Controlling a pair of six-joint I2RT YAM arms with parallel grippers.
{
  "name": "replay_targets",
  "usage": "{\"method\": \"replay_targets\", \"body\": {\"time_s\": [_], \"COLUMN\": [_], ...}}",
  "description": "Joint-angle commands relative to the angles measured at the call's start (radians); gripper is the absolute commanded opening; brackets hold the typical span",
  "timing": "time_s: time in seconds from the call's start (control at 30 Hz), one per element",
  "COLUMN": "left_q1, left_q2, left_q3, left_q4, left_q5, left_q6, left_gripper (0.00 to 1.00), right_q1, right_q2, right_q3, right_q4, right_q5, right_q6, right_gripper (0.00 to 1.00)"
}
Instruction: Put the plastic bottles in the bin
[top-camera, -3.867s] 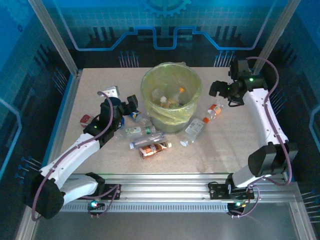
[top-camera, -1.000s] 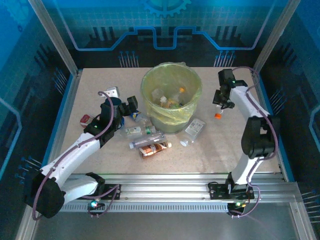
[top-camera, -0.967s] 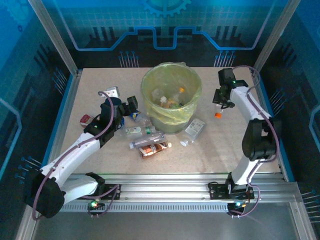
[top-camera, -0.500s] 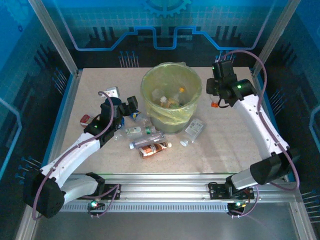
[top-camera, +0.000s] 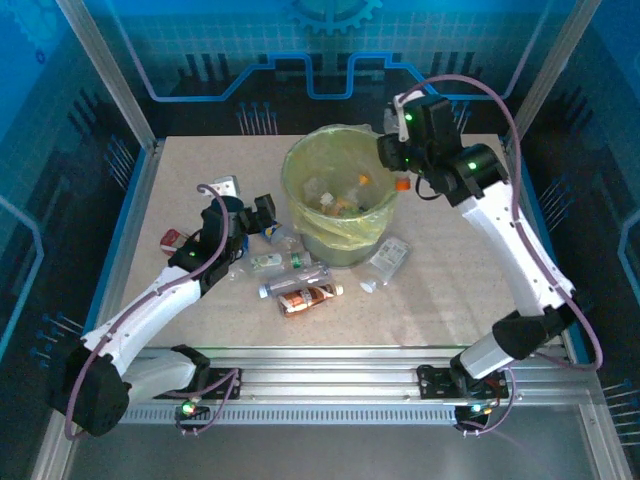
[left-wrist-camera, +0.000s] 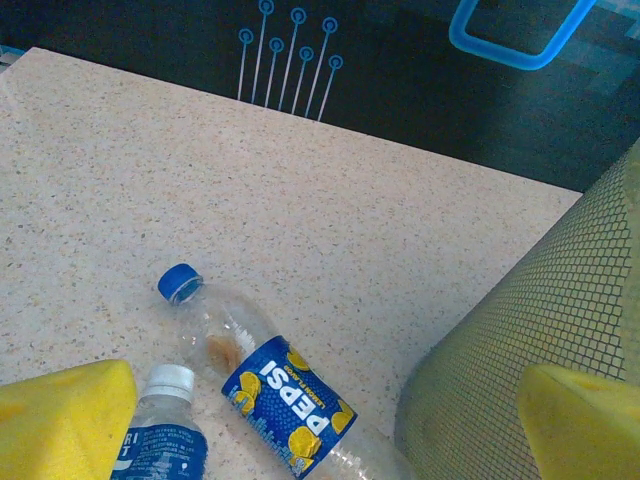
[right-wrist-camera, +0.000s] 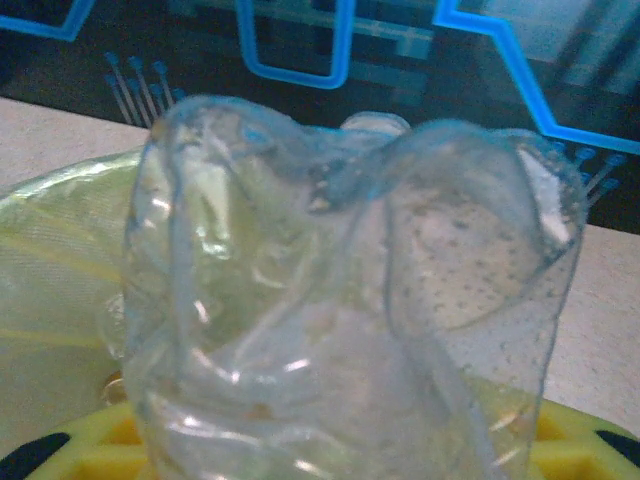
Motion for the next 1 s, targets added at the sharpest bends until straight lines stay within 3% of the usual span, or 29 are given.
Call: {"method": "replay_targets", "body": {"time_s": [0.0,0.33,0.63,0.97], "left_q1": [0.007,0.008,0.007,0.007], "left_q2": [-0.024,-0.033,-0.033,-0.032], "left_q3": [-0.006,-0.014,-0.012,-0.01], "left_q4": [0.006,0.002,0.001,0.0], "left_q5": [-0.008,-0.017,-0.019,-0.018], "left_q6": [-0.018,-0.015,-0.011,-0.01], "left_gripper": [0.99,0.99,0.99,0.99], "right_q1": [0.024,0.041,0.055,0.056], "right_q2": [0.075,0.304,0.36,0.367], "right_q3": [0.063,0.249,0.233,0.193], "right_q4": [-0.009,-0.142,-0.185,-0.189], "right_q5": [-0.075,-0.114,-0.07,-0.026], "right_q6": [-0.053,-0.091,-0.083,-0.073], "right_gripper": [0.43,0.46,0.5,0.72]}}
